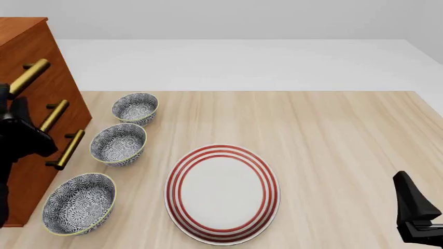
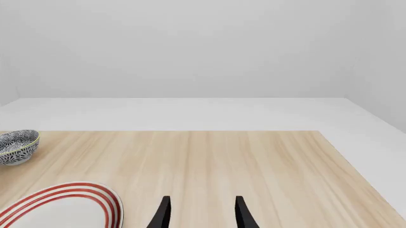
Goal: Open the top drawer of the cabinet.
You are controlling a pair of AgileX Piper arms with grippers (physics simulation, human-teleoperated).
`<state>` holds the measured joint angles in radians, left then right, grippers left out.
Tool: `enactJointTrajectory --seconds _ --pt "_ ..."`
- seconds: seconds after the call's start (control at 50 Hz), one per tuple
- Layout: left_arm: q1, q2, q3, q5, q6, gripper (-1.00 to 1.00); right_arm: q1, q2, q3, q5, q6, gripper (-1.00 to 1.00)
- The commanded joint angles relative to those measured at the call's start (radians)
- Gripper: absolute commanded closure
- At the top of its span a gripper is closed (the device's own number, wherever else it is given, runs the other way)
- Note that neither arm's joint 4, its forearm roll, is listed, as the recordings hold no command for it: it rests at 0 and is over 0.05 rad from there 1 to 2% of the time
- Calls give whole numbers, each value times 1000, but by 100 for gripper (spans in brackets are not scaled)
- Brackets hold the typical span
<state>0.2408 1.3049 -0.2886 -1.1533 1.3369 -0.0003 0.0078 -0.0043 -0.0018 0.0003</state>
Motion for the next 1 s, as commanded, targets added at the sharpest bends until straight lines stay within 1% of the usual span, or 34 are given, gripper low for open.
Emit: enactJointTrajectory --seconds 0.02,0.16,0.26,0.64,1.0 --pt "-11 12 11 9 11 100 0 0 0 0 0 -100" --pt "-18 23 16 -1 13 100 0 0 0 0 0 -100" --pt "-34 10 13 18 20 100 0 0 0 0 0 -100" --pt "-74 9 4 23 44 100 0 0 0 0 0 -100" --pt "-124 -28 -13 75 69 100 0 0 0 0 0 -100"
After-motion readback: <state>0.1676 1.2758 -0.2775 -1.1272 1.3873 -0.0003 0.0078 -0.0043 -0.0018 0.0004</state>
